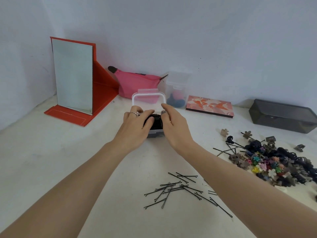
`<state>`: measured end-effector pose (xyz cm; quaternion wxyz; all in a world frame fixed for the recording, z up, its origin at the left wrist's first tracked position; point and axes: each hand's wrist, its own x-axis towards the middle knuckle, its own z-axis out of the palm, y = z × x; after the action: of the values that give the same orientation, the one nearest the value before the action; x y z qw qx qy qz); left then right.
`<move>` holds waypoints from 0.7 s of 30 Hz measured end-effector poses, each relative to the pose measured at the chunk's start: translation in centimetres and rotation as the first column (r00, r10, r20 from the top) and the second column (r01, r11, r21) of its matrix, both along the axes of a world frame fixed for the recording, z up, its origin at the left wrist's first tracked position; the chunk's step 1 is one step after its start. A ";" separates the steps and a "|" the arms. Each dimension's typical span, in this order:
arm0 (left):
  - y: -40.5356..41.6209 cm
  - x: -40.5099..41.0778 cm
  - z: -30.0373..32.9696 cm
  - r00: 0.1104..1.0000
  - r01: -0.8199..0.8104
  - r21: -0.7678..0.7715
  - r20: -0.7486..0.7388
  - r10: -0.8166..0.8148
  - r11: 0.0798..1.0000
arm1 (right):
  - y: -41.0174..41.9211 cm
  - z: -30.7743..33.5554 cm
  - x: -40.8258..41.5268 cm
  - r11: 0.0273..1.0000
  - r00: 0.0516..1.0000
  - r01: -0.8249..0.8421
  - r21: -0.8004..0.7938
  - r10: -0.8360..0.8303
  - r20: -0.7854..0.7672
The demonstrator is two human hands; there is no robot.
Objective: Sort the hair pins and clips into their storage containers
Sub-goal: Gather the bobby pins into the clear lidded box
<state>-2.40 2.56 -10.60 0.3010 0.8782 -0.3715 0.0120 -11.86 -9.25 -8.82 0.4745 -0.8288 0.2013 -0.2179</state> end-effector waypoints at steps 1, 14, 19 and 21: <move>0.0 -0.4 0.1 1.000 0.008 -0.004 0.001 -0.008 1.000 | -0.1 0.0 -0.2 0.999 1.000 0.007 0.036 -0.007 0.005; 1.0 -4.1 1.8 0.961 -0.071 0.015 0.270 0.064 0.997 | -5.7 -1.1 -4.5 0.964 0.967 -0.079 -0.254 0.012 -0.254; 2.3 -9.6 0.9 0.916 0.262 0.283 0.229 -0.330 0.923 | -7.0 -3.3 -7.7 0.722 0.852 -0.440 -0.534 0.148 -0.502; 3.0 -11.3 0.0 0.922 0.339 0.396 0.041 -0.386 0.853 | -6.6 -3.3 -9.6 0.686 0.869 -0.437 -0.582 0.155 -0.470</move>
<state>-13.73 5.60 -10.65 0.0985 0.8315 -0.5429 -0.0652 -21.42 -15.82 -12.11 0.1236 -0.9902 0.0583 -0.0273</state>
